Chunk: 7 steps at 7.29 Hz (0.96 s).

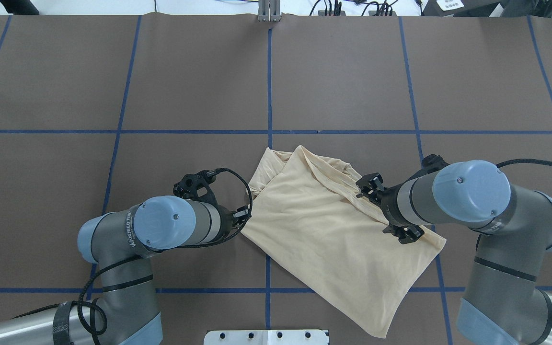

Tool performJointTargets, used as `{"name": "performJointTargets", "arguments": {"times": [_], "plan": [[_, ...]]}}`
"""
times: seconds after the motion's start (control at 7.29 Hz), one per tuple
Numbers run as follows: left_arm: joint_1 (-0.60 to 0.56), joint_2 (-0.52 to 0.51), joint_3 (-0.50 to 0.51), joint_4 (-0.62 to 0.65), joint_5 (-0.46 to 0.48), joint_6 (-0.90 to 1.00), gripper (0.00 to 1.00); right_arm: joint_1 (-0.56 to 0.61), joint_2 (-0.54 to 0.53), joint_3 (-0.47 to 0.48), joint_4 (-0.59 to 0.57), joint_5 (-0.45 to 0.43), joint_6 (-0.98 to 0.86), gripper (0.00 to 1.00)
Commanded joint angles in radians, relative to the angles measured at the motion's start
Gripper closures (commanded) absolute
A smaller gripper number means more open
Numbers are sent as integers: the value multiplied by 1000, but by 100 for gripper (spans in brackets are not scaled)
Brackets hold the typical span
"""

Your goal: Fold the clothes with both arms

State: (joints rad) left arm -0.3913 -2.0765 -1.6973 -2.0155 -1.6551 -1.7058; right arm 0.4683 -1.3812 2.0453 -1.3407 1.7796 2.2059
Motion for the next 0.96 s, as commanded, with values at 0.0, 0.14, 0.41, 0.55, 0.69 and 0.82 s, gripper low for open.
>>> {"name": "performJointTargets", "arguments": {"times": [0.0,0.14,0.41,0.55,0.69,0.82], "plan": [[-139,-5,5,-8,-5,134,100,1,1,-2,0,0,0,0],[-214,-52,62,-8,-3,208,100,0,4,-11,1,-6,0,0],[-302,-177,332,-131,-2,277,100,-5,66,-71,2,-14,5,0],[-332,-197,484,-320,3,316,100,-7,127,-121,2,-22,6,0],[-362,-232,592,-388,3,351,74,-14,166,-149,2,-46,6,0],[-388,-232,594,-390,0,397,57,-40,192,-160,2,-81,12,0]]}}
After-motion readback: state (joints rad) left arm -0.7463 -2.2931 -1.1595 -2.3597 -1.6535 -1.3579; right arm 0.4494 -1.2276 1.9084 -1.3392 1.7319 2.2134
